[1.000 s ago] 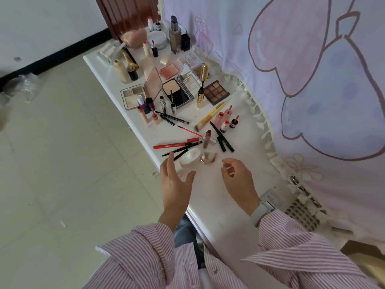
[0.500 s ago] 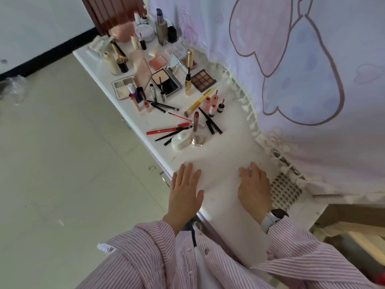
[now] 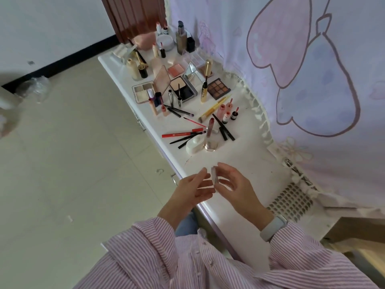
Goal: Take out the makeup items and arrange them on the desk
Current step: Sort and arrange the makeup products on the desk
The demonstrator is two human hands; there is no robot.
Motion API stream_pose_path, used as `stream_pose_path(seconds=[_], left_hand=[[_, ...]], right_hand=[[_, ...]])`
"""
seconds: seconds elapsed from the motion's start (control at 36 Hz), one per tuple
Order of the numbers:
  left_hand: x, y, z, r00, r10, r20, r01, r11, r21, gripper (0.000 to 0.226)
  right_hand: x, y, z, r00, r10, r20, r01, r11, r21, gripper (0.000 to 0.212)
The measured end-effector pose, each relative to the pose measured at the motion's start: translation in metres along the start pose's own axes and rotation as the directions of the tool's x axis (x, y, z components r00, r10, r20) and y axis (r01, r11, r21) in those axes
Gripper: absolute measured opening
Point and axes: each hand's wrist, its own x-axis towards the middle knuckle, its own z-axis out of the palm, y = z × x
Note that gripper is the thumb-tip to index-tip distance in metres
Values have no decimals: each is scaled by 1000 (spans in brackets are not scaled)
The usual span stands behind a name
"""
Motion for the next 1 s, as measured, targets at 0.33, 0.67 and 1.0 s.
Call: stream_pose_path(seconds=[0.33,0.67,1.0], left_hand=[[-8,5,-8,997,-25,71,44,961,-273,34],[-14,7,-9,997,72,3,-67,941,-332,20],[-20,14,-20,992,127,-18,-125,925,-358,19]], right_hand=[[-1,2,12,989,-147,3,144,962,-232,36],[-5,2,18,968,-233,-89,203,944,-261,46],[-1,0,-3,904,-387,184,423,736,-528,36]])
